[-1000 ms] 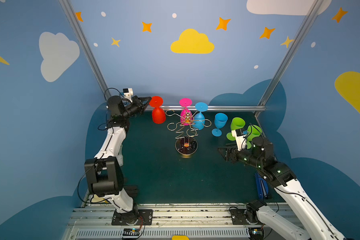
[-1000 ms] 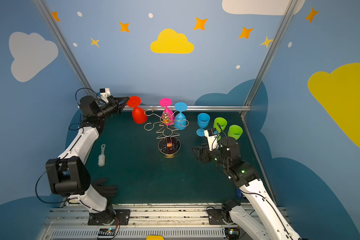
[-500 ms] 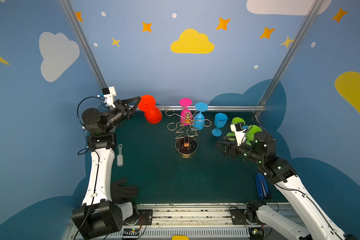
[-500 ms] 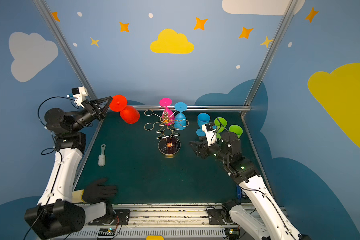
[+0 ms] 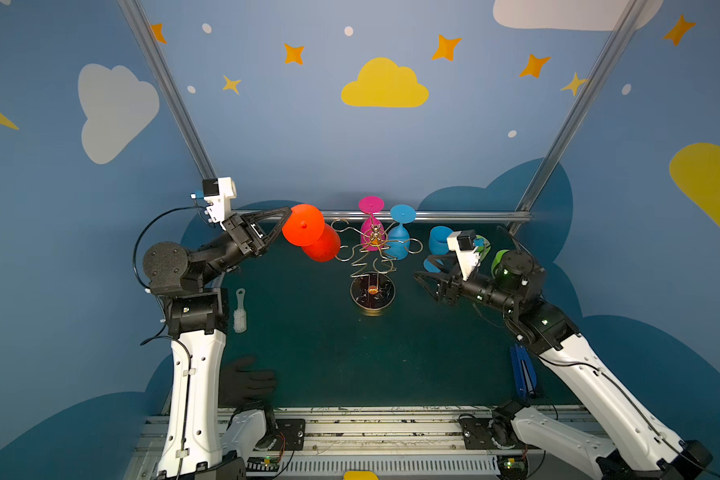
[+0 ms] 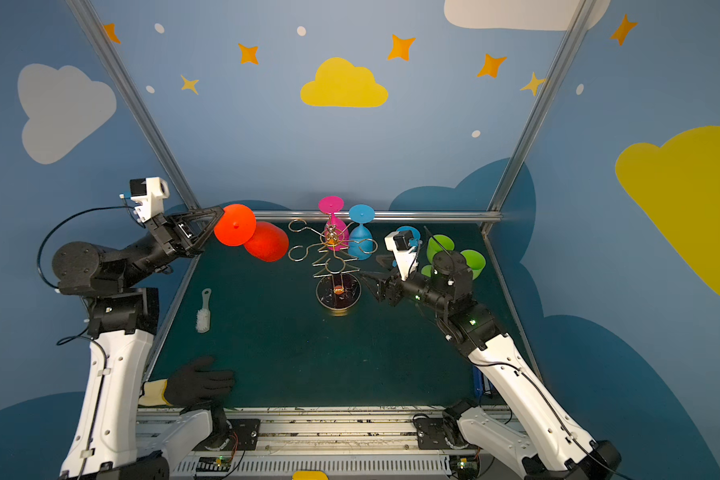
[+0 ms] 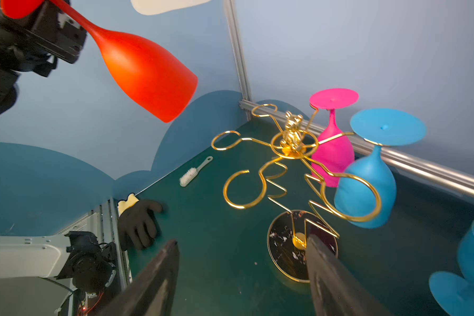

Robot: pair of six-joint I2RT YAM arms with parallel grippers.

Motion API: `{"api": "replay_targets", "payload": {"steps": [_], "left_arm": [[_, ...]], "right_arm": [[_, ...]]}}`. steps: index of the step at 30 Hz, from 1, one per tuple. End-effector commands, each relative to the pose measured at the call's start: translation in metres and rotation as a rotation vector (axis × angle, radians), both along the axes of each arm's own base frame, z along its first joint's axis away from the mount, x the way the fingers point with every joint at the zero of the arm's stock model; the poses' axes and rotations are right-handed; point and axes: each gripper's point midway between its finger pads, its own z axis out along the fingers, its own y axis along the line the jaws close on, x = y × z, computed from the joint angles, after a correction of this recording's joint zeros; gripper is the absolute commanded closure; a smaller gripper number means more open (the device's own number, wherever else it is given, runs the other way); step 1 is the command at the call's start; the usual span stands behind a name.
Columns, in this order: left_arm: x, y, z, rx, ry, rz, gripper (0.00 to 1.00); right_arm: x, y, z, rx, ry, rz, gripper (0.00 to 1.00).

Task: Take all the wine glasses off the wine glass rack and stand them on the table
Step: 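Close the left gripper on the red glass's foot and pull it off the rack, then carry the red glass toward the right gripper while the right gripper reaches toward it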

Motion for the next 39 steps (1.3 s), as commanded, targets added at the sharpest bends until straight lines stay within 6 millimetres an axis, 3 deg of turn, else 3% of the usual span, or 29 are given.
{"api": "replay_targets", "payload": {"steps": [1,14,29,39], "left_arm": [[-0.015,-0.013,0.006,0.037,-0.02,-0.064,0.97],[-0.016,-0.053,0.01,0.046,0.002,-0.253,0.97],[-0.014,-0.077,0.006,0.043,0.023,-0.327,0.97],[-0.013,-0.082,0.008,0.045,0.015,-0.341,0.97]], "right_arm": [[-0.008,0.009,0.045,0.066,-0.146,0.032,0.26],[-0.032,0.052,0.062,0.01,-0.36,0.14,0.12],[-0.023,0.08,0.082,0.054,-0.483,0.167,0.12],[-0.025,0.11,0.07,0.037,-0.445,0.269,0.12]]}}
